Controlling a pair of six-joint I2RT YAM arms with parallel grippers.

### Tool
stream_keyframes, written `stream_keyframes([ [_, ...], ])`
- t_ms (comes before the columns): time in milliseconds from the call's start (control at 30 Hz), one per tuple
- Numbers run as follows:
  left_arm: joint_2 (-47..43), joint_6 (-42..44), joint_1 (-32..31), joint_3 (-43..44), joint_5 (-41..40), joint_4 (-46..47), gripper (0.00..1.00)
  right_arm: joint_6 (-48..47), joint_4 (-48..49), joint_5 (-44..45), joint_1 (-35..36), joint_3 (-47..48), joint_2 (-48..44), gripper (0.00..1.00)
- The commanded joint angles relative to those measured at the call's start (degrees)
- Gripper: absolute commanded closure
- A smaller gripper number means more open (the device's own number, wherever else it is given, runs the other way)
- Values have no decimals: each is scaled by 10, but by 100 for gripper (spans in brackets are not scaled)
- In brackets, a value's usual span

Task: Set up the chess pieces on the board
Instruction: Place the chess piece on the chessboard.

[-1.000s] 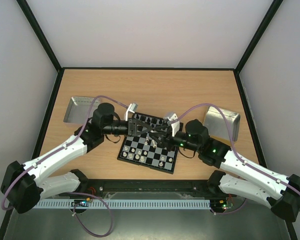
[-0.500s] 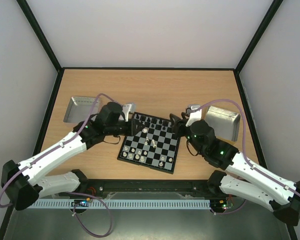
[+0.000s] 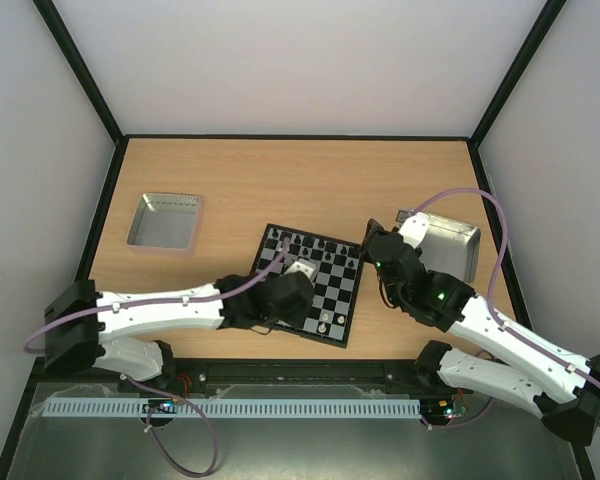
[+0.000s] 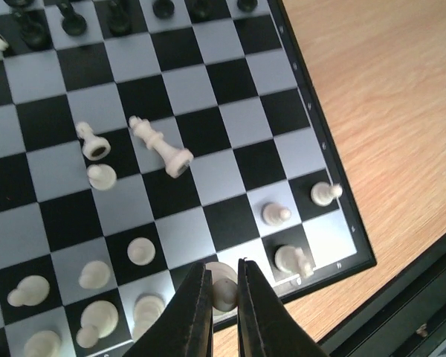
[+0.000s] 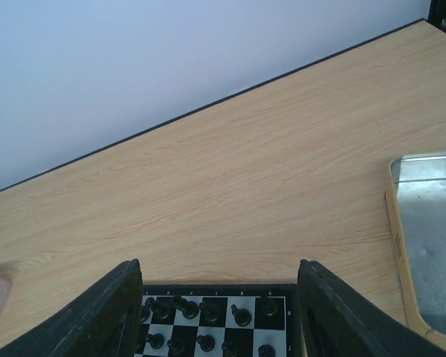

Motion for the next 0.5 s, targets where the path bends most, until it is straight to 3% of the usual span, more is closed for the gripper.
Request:
stream_keyframes([
  [0, 30, -22, -52, 4, -90, -11, 97, 45, -7, 9, -3, -23, -11, 44],
  [467, 103, -14, -84, -21, -91, 55, 97, 44, 12, -12, -4, -40, -6, 44],
])
